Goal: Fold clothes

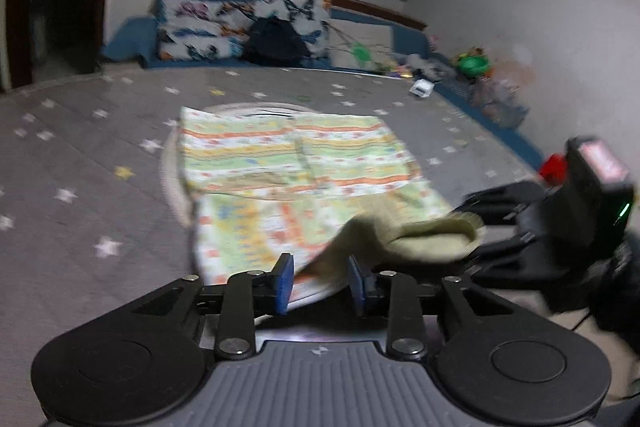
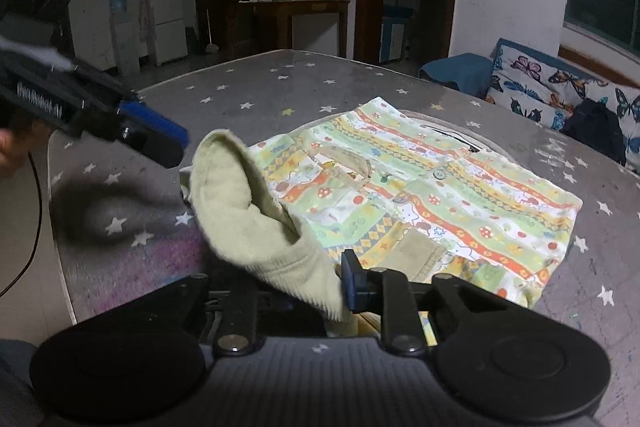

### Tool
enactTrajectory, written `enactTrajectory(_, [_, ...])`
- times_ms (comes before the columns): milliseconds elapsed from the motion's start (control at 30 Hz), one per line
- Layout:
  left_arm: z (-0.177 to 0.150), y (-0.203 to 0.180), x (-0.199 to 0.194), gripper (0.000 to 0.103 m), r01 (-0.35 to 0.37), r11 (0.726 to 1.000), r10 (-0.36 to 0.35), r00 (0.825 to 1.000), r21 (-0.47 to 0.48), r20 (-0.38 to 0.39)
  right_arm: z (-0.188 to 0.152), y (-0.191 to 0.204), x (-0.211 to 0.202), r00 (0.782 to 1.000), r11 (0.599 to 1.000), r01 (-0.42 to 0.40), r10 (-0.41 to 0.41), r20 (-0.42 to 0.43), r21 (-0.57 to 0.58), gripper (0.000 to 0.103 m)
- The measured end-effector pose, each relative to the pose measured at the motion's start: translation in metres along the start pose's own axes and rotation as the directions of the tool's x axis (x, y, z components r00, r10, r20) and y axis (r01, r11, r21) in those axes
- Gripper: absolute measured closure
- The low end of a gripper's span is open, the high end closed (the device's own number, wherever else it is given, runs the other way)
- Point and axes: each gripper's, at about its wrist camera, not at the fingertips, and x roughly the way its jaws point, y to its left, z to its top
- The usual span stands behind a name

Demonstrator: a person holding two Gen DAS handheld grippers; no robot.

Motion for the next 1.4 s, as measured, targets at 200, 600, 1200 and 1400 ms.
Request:
enactTrajectory(200, [-0.01,-0.016,0.015,0.053,-0.073,0.977,0.071,0.997,0.202,0.02,0.003,-0.004,0.0,1.0,1.0,0.004,-0.004,-0.004,0.027,0.082])
enactTrajectory(600, [-0.027,-0.037,0.056,0.035,-0.207,0.822,0.202,0.977,0.53,0.069,0.008,-0.008,0.0,1.0,0.999,0.02,-0.02,-0.005,0.045,0.082])
enactTrajectory(1200, [-0.019,-0.025,0.051,0.093,-0.214,0.882,0.185,0.977,0.421,0.108,-0.012,0.011,0.008,0.996,0.992,0.081,-0.083,-0.022,-0.092,0.074])
enactTrajectory(1400, [-0.015,-0.022,0.05,0.093,-0.196,0.904,0.172,0.98,0.38,0.098,-0.022,0.012,0.009,0.992,0.982,0.123,-0.127,-0.019,-0.142,0.074])
